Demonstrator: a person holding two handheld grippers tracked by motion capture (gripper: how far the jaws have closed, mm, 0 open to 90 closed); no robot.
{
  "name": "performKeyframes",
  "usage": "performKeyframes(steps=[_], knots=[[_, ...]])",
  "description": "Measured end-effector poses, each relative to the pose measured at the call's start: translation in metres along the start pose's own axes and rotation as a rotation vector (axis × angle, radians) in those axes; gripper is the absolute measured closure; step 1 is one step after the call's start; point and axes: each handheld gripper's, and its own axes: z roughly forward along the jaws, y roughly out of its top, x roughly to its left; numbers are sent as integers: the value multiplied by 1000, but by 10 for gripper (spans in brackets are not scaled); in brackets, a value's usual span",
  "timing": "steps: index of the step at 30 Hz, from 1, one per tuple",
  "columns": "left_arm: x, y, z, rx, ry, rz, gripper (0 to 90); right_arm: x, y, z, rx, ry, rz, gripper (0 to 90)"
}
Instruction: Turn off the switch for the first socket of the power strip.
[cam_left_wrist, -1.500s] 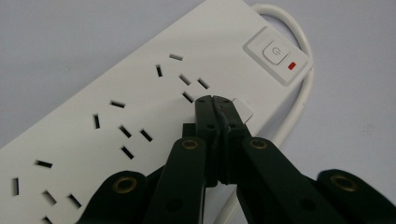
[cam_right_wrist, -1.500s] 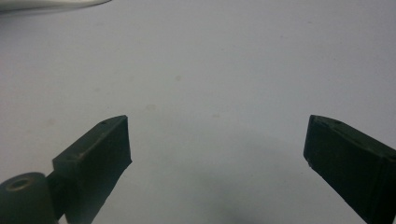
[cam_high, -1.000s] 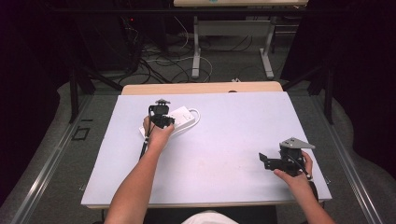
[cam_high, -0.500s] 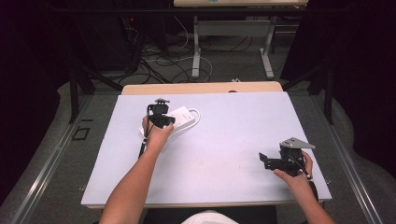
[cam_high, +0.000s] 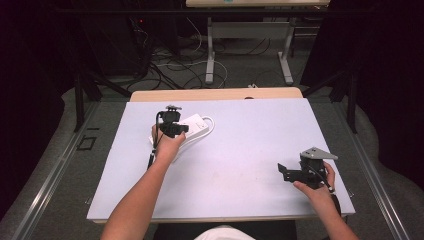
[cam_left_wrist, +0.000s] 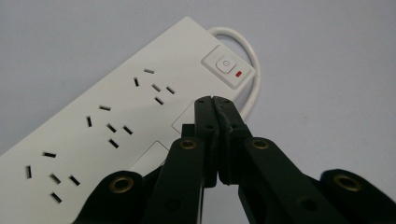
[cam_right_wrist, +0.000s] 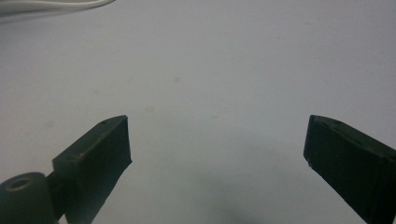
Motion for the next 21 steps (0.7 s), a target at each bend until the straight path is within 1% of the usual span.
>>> performKeyframes(steps=[1,11,15,20,21], knots=[[-1,0,-1,-7,-1,2,882,0,0,0,-1,0,-1,69],[-7,-2,-14,-6,-31,30,853,0,0,0,-7,0,-5,69],[-10,-3,-19,-6,-46,41,844,0,0,0,-11,-4,-14,69],[-13,-4,-25,-7,-71,49,832,0,0,-1,-9,-5,-9,69],[-14,-4,-26,-8,-74,53,827,1,1,-1,-7,-3,-2,69]])
